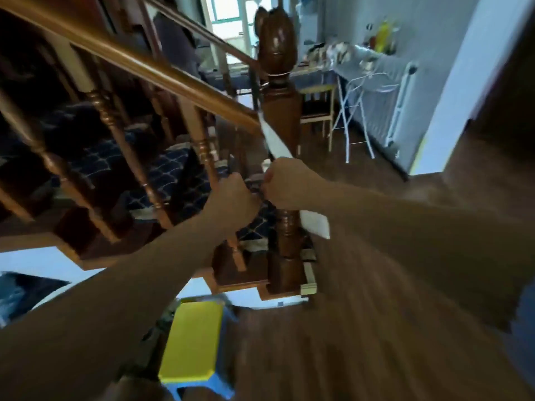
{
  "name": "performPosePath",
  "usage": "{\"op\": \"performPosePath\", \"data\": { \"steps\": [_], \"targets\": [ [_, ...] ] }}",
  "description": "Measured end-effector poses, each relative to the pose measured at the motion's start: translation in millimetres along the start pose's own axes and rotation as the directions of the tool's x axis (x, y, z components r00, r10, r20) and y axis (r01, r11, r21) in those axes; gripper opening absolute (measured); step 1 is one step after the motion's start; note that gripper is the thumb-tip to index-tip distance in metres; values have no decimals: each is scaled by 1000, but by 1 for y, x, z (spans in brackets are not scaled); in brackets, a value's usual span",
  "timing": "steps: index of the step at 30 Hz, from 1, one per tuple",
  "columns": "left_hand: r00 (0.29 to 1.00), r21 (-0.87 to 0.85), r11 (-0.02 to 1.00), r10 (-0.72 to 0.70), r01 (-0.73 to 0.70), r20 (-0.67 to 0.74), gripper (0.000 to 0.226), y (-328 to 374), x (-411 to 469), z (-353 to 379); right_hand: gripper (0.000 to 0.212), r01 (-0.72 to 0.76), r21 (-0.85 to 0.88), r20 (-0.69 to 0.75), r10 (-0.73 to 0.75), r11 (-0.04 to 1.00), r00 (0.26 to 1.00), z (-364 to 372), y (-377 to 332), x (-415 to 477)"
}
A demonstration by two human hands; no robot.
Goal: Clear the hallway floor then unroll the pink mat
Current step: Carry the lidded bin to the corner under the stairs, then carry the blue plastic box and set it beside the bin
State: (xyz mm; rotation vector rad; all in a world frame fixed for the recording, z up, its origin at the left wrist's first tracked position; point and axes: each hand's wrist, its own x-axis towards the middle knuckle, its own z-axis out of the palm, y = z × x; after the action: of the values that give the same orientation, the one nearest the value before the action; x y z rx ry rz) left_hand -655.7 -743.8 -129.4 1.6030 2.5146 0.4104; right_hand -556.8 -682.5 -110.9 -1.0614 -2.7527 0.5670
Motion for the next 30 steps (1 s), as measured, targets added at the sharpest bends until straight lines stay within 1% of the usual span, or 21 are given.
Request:
{"op": "performPosePath", "data": {
  "steps": [2, 3, 4, 5, 6, 7, 8, 10, 13, 14, 16, 19, 21, 24, 25, 27, 28, 30],
  "targets": [
    [994, -130, 987, 101, -95, 43, 17, 69, 24, 19, 27, -60, 12, -89, 61, 998, 994, -23, 75, -9],
    [988, -201, 970, 147, -137, 38, 19, 100, 36, 29, 27, -77, 10, -175, 77, 997, 981, -37, 114, -18],
    [982, -225, 958, 186, -176, 21, 21, 127, 47, 39, 27, -138, 3, -191, 136, 990, 972, -48, 142, -29],
    [978, -250, 949, 206, -192, 31, 21, 155, 54, 48, 28, -186, 42, -213, 191, 982, 958, -59, 167, -42],
    [969, -281, 934, 243, -221, 45, 23, 191, 65, 62, 30, -215, 27, -252, 215, 976, 943, -72, 201, -51],
    [961, -311, 922, 264, -229, 76, 27, 220, 73, 71, 32, -264, 21, -291, 258, 964, 921, -82, 229, -62],
    [946, -341, 900, 316, -272, 79, 30, 247, 78, 80, 34, -323, 41, -295, 321, 945, 900, -92, 252, -72],
    [917, -382, 858, 395, -344, 62, 26, 300, 91, 101, 35, -419, 113, -328, 431, 901, 840, -110, 301, -91],
    [843, -468, 770, 531, -434, 90, 19, 376, 104, 132, 34, -561, 167, -338, 581, 811, 740, -132, 365, -126],
    [795, -496, 729, 595, -473, 118, 22, 414, 113, 148, 33, -612, 200, -352, 639, 765, 684, -143, 394, -141],
    [749, -512, 695, 647, -504, 142, 30, 451, 122, 163, 30, -667, 232, -354, 700, 708, 620, -154, 423, -159],
    [681, -498, 657, 713, -566, 167, 36, 524, 142, 194, 33, -766, 288, -401, 798, 575, 450, -175, 482, -187],
    [623, -529, 616, 757, -584, 195, 34, 574, 156, 211, 30, -805, 369, -404, 860, 465, 312, -192, 520, -206],
    [539, -564, 563, 810, -604, 231, 34, 640, 176, 232, 26, -836, 441, -373, 914, 328, 161, -213, 571, -223],
    [511, -572, 543, 826, -615, 236, 33, 662, 183, 239, 24, -856, 433, -367, 922, 284, 120, -219, 590, -228],
    [461, -579, 507, 854, -638, 240, 32, 707, 195, 256, 13, -872, 455, -363, 932, 180, 3, -230, 626, -238],
    [446, -580, 498, 861, -645, 243, 31, 724, 199, 262, 12, -867, 478, -355, 934, 138, -47, -234, 638, -242],
    [401, -580, 477, 877, -661, 264, 30, 763, 207, 280, 16, -860, 502, -339, 935, 85, -106, -242, 673, -249]
  ]
}}
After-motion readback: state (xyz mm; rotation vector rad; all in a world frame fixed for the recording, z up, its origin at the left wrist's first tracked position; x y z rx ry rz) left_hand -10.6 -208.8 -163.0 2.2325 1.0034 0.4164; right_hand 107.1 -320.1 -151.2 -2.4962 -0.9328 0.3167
